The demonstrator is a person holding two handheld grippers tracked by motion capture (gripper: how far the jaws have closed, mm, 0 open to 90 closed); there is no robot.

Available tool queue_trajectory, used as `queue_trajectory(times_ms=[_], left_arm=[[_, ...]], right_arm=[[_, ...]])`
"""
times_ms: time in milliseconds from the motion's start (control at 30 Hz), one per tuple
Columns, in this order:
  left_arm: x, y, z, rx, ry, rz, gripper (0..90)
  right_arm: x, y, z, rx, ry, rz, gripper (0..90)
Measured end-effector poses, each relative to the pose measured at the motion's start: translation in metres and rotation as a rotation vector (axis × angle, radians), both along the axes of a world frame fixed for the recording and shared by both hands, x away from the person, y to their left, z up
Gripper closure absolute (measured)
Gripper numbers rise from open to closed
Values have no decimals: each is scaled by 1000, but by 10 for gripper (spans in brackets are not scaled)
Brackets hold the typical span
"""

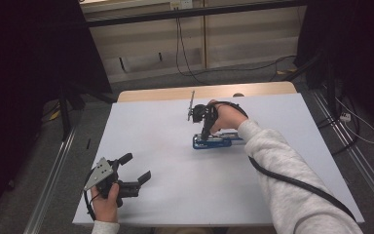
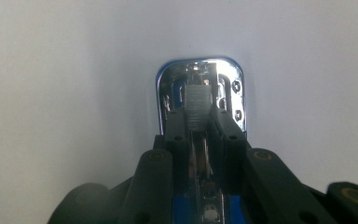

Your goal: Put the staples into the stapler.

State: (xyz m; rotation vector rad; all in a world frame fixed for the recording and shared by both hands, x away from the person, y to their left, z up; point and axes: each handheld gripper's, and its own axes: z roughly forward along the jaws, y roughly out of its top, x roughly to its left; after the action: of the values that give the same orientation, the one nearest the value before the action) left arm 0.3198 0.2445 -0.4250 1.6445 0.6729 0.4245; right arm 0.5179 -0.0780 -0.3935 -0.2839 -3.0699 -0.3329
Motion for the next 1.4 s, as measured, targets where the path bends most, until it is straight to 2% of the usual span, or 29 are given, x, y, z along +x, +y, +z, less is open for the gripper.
queue_trajectory(times_ms=[200, 767, 1200, 1300, 1367, 1400], left_arm=[[0, 0, 0, 1, 5, 0, 31], [0, 0, 0, 1, 2, 0, 31], [0, -1, 0, 0, 7, -1, 31], [0, 0, 0, 4, 2, -2, 31], [0, 0, 0, 1, 6, 0, 31], [0, 0, 0, 1, 6, 0, 31]], right_arm=[[1, -1, 4, 22, -6, -8, 789], [1, 1, 0, 6, -6, -5, 789], [1, 4, 1, 17, -16, -7, 782], [1, 4, 1, 23, -14, -13, 758], [0, 3, 1, 26, -34, -23, 695], [0, 3, 1, 26, -34, -23, 695]])
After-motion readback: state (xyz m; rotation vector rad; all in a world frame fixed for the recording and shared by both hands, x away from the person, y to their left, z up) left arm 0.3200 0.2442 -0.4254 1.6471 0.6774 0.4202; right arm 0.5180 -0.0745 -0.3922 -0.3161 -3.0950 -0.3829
